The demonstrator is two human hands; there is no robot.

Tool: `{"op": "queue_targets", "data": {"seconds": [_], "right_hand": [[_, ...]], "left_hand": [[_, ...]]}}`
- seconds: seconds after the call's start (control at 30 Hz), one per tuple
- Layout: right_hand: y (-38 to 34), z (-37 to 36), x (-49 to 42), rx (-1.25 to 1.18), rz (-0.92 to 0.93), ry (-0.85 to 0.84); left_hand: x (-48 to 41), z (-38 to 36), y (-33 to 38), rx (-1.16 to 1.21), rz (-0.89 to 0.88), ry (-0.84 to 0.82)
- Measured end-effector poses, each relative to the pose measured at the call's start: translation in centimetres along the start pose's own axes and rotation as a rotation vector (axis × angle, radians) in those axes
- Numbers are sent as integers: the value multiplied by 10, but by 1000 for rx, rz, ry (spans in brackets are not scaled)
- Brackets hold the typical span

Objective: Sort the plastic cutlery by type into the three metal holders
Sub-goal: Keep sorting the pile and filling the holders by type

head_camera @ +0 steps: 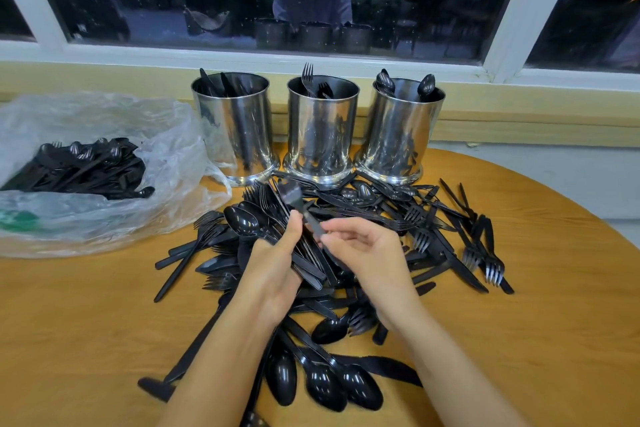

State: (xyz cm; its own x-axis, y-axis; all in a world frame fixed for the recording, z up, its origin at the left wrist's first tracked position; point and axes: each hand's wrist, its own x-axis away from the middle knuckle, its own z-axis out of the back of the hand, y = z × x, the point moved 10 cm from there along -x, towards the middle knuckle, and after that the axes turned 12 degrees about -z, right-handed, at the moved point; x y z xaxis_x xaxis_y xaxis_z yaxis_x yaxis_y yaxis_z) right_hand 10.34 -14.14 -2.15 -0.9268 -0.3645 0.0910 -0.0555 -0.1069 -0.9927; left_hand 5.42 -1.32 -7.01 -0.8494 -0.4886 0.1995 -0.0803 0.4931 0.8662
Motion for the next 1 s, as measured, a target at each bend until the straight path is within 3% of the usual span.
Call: {"op": "queue_targets", "data": {"seconds": [0.27,0.5,0.87,1.0], "right_hand": [[-10,-8,4,179,190,36],[-8,60,-28,460,132,335],[8,16,-70,1001,2,233],[-16,21,-63,961,169,306]], "left_hand": [[0,0,11,55,-93,36],[-4,8,16,109,-97,63],[-6,7,13,61,-90,31],[-7,7,11,56,-77,22]]}}
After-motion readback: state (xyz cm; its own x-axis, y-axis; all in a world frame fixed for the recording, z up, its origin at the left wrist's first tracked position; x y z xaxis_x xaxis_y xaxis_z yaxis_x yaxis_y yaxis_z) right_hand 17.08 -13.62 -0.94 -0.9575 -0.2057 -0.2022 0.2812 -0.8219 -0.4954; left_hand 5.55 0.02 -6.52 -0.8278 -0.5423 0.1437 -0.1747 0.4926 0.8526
